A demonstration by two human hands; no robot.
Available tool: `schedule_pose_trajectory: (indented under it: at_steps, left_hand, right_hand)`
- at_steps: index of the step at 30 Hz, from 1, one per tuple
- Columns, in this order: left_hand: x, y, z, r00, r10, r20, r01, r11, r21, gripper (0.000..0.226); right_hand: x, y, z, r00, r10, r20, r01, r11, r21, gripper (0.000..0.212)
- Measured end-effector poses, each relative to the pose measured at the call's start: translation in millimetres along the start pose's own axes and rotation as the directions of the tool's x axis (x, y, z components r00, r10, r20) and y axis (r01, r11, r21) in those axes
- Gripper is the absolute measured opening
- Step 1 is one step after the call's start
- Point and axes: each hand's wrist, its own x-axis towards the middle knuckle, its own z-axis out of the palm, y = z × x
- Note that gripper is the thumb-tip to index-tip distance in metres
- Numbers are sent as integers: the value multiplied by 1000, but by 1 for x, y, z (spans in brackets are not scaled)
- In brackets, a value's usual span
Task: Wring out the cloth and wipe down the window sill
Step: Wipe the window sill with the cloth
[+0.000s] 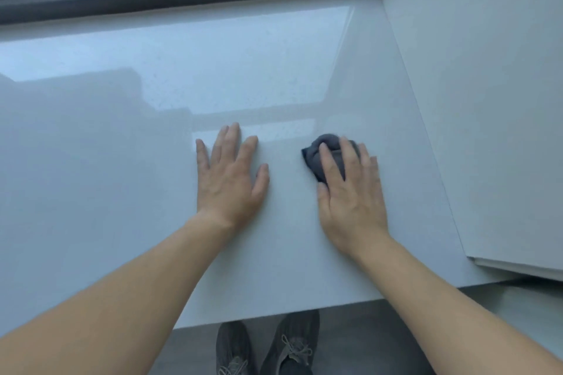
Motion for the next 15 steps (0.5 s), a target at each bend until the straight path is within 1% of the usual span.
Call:
schedule_pose_trajectory:
  at_steps: [1,2,3,4,6,7,8,9,11,12,13,14,15]
  left_hand:
    - [0,-1,2,1000,-1,13,1,1000,20,60]
    - [-1,-1,3,1000,-2,22,1,999,40,64]
    - [-1,-1,3,1000,-3,31,2,999,50,66]
    - [-1,-1,3,999,-4,36,2,999,52,67]
    - [2,-1,2,999,-8,39,6,999,50,68]
    - [3,-1,2,999,-10,38,9,999,50,67]
    - [3,0,1,999,-13,35,12,999,47,67]
    - [3,1,1,999,-14,31,13,999,40,66]
    - [3,3,-1,1000,-16,19,15,1000,16,64]
    - [5,4,-3,1000,-18,13,18,1000,10,61]
    - [9,3,-5,1000,-20,5,20,1000,10,57]
    - [16,2,-8,1000,-23,-7,23,1000,9,52]
    - [25,-1,-12,999,-25,-25,25,1000,1,46]
  right_hand:
    - [2,2,-2,997,-69,40,69,998,2,60]
    - [11,10,-5,993,-106,55,106,994,1,60]
    - [27,21,-8,994,-95,45,95,995,-11,60]
    - [46,31,-11,999,-36,11,36,999,-23,59]
    - [89,43,-17,986,163,-45,-163,987,4,58]
    - [105,40,-19,971,233,-55,-233,972,18,58]
    - [115,32,-17,965,254,-67,-253,967,18,59]
    - [117,21,-14,972,222,-71,-222,975,16,60]
    - [108,-1,-6,999,38,-35,-38,999,14,61]
    - [103,-6,-4,998,-64,1,64,998,11,60]
    - [101,-5,-4,990,-133,46,132,991,22,60]
    - [108,0,-6,984,-167,65,164,986,38,59]
    - [121,9,-9,986,-156,56,154,987,36,59]
